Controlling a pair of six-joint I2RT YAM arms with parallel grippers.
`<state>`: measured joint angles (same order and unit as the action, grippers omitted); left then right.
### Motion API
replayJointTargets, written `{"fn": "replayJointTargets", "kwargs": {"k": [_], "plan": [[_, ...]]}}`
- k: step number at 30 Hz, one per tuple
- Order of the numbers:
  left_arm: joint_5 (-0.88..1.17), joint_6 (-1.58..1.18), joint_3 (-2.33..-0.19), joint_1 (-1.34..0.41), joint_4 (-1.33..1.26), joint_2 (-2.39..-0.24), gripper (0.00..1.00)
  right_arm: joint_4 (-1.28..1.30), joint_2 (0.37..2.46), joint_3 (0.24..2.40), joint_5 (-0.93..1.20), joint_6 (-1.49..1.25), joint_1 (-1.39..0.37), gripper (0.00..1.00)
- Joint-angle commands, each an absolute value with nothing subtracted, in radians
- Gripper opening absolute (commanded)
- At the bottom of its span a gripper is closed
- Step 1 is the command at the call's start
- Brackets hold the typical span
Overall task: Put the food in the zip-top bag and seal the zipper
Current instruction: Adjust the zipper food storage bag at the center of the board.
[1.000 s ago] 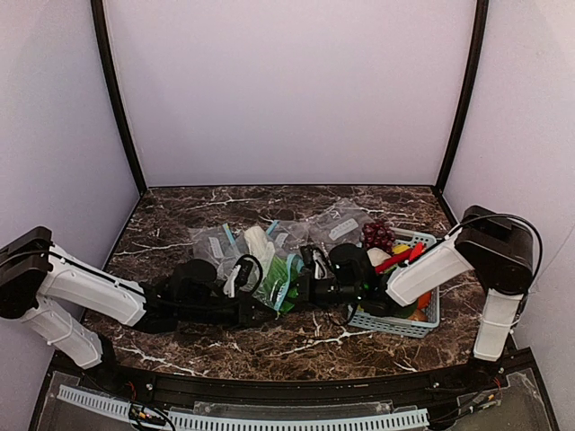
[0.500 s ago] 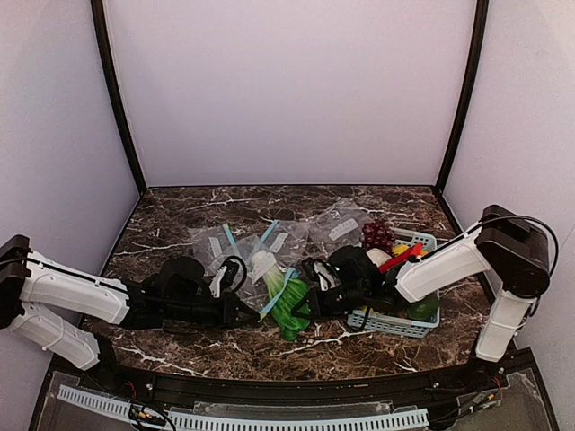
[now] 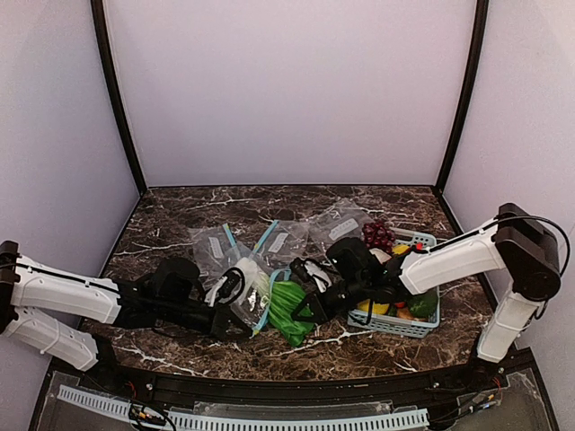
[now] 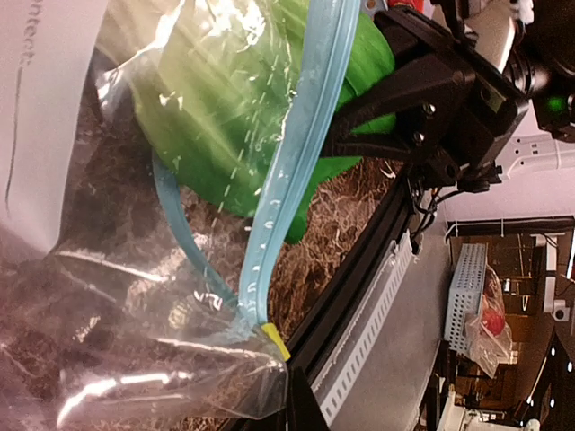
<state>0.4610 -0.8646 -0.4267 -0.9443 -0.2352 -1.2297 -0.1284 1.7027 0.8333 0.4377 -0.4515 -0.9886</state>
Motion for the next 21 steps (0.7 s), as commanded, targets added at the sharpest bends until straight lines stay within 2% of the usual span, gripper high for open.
{"fn": "replayJointTargets", "kwargs": {"k": [1, 6, 7, 8, 12, 16, 21], "plan": [[0.598, -0.774, -0.461, -0.938, -0.168, -1.201, 0.01, -0.082, 1.732, 0.912, 0.473, -0.337, -0.994, 0.0], [0.63, -0.708, -0.502, -0.931, -0.055, -1.21, 0.01, 0.045, 1.743, 0.962, 0.487, -0.242, -1.001, 0.0], [0.63, -0.691, -0.513, -0.927, -0.02, -1.212, 0.05, 0.055, 1.743, 0.962, 0.486, -0.235, -1.001, 0.0], [0.628, -0.675, -0.519, -0.927, 0.008, -1.212, 0.2, 0.059, 1.742, 0.96, 0.489, -0.232, -1.001, 0.0], [0.6, -0.605, -0.573, -0.925, 0.205, -1.19, 0.58, 0.057, 1.745, 0.95, 0.524, -0.223, -1.006, 0.0], [0.527, -0.494, -0.728, -0.912, 0.448, -1.145, 0.78, 0.052, 1.756, 0.948, 0.529, -0.217, -1.01, 0.0], [0.442, -0.381, -0.891, -0.809, 0.63, -1.141, 0.88, 0.057, 1.757, 0.948, 0.533, -0.205, -1.012, 0.0]]}}
